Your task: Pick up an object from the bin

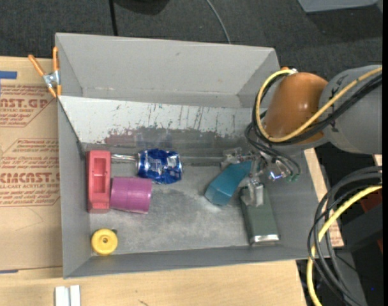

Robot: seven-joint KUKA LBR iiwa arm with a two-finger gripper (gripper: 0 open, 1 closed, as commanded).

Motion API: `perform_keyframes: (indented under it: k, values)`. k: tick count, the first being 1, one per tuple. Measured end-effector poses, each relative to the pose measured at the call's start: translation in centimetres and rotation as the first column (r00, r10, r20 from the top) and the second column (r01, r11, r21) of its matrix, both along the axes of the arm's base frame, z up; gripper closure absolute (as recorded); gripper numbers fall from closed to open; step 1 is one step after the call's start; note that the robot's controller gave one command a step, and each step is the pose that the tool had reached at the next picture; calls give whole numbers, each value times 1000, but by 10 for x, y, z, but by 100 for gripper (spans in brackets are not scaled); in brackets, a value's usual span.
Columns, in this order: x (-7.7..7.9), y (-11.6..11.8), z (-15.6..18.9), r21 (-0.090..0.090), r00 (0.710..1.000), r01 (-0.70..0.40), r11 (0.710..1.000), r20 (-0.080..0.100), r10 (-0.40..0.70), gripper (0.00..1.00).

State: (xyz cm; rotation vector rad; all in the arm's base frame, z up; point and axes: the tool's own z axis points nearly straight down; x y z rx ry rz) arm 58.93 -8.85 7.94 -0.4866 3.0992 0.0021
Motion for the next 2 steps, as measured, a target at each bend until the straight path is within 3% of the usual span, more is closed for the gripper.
perform_keyframes:
  k: [1,2]
  values:
    - [8,1,-25,4,1000,-17,1000,19,17,100]
    - [8,-1,-16,2,999,-26,1000,25,26,100]
